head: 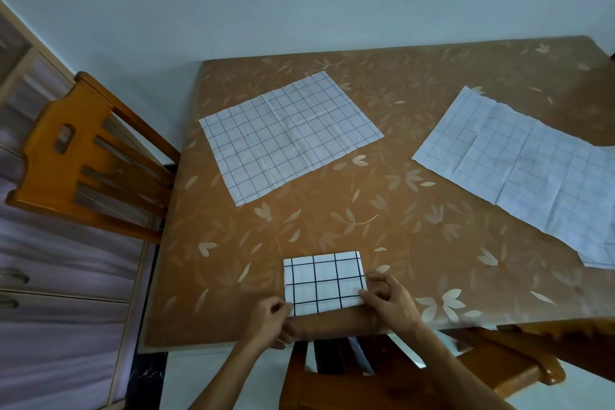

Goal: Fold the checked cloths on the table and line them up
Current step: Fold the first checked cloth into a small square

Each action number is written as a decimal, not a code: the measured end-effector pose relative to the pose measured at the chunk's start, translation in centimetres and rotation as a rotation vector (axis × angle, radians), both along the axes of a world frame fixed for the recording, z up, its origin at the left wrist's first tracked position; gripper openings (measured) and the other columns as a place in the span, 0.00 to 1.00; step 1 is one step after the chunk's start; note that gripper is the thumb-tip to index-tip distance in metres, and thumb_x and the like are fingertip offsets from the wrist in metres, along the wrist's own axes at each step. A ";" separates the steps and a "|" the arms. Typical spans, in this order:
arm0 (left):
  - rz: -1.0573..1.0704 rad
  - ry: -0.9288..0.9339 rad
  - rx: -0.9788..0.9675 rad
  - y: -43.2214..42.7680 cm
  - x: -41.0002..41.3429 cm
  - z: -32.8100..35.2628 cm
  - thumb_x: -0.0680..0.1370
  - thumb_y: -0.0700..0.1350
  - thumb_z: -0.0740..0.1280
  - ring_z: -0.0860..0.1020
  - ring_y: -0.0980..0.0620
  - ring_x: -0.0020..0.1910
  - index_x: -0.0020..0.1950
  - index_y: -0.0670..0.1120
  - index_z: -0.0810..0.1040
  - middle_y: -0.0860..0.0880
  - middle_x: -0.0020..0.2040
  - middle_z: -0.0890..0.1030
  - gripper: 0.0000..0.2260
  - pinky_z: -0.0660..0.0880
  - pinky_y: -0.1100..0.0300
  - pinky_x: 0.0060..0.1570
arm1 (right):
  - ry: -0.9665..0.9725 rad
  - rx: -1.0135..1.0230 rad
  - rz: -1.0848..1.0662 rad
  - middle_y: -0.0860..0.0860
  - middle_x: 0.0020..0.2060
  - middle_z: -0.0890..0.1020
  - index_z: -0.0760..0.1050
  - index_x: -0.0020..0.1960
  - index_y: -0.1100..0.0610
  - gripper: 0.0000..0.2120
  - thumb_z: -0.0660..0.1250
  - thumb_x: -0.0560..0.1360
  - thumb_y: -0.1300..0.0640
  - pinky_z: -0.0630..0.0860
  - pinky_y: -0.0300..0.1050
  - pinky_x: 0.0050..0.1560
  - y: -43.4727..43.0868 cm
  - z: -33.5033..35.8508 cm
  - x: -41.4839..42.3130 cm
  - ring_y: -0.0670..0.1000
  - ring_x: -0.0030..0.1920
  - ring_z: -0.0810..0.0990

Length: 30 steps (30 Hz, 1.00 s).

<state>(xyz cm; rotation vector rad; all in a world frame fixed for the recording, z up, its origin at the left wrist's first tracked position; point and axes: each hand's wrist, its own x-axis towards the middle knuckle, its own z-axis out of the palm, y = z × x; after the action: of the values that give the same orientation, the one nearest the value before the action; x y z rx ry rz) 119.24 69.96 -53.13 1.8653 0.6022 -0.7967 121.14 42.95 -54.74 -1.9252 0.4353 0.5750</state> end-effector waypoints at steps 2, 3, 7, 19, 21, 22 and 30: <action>0.011 0.010 -0.007 -0.2 0.0 0.3 0.83 0.47 0.63 0.83 0.46 0.32 0.51 0.41 0.77 0.40 0.40 0.85 0.09 0.82 0.54 0.35 | 0.012 -0.030 -0.013 0.45 0.46 0.84 0.74 0.57 0.47 0.17 0.74 0.71 0.47 0.81 0.47 0.48 0.2 0.0 0.1 0.46 0.47 0.83; 0.016 0.014 -0.011 -0.2 0.0 0.4 0.83 0.47 0.63 0.83 0.46 0.32 0.51 0.42 0.77 0.41 0.39 0.85 0.09 0.82 0.54 0.35 | 0.020 -0.049 -0.017 0.46 0.45 0.84 0.75 0.56 0.48 0.17 0.75 0.71 0.46 0.81 0.48 0.48 0.3 -0.2 0.2 0.46 0.46 0.83; 0.037 0.036 -0.030 0.0 -0.1 0.8 0.83 0.47 0.63 0.84 0.44 0.35 0.52 0.41 0.78 0.42 0.39 0.86 0.10 0.82 0.53 0.36 | 0.037 -0.170 -0.054 0.47 0.43 0.84 0.74 0.53 0.51 0.18 0.76 0.69 0.46 0.76 0.42 0.41 1.0 -0.4 0.5 0.46 0.44 0.82; 0.024 0.056 0.065 -0.9 0.3 1.1 0.83 0.46 0.62 0.83 0.50 0.30 0.52 0.42 0.77 0.43 0.38 0.86 0.09 0.76 0.60 0.29 | -0.004 -0.475 0.098 0.46 0.40 0.80 0.71 0.49 0.52 0.18 0.75 0.69 0.44 0.72 0.41 0.40 0.0 0.1 0.3 0.48 0.44 0.79; 0.015 0.060 0.098 -1.2 0.5 1.0 0.83 0.46 0.62 0.83 0.52 0.29 0.51 0.42 0.77 0.44 0.37 0.86 0.08 0.76 0.61 0.28 | 0.000 -0.473 0.109 0.46 0.42 0.80 0.71 0.51 0.52 0.18 0.75 0.69 0.46 0.73 0.41 0.42 0.2 0.1 0.3 0.48 0.45 0.79; 0.016 0.064 0.114 -1.3 0.6 1.0 0.83 0.46 0.62 0.82 0.52 0.28 0.51 0.42 0.77 0.44 0.37 0.86 0.08 0.75 0.61 0.27 | 0.001 -0.469 0.112 0.46 0.42 0.80 0.71 0.52 0.52 0.18 0.74 0.70 0.46 0.74 0.42 0.42 0.4 0.0 0.3 0.48 0.45 0.79; -0.302 -0.141 0.732 -1.1 0.5 0.9 0.79 0.55 0.66 0.77 0.57 0.37 0.53 0.49 0.73 0.54 0.44 0.80 0.11 0.73 0.65 0.32 | 0.031 -0.459 0.096 0.46 0.42 0.80 0.71 0.52 0.51 0.19 0.75 0.69 0.45 0.74 0.43 0.43 0.4 -0.2 0.4 0.49 0.45 0.79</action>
<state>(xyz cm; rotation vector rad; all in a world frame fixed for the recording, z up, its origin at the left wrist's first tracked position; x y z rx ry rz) 119.77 68.87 -52.27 2.7070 0.5717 -0.6708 121.55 43.31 -54.93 -2.3877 0.5302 0.6051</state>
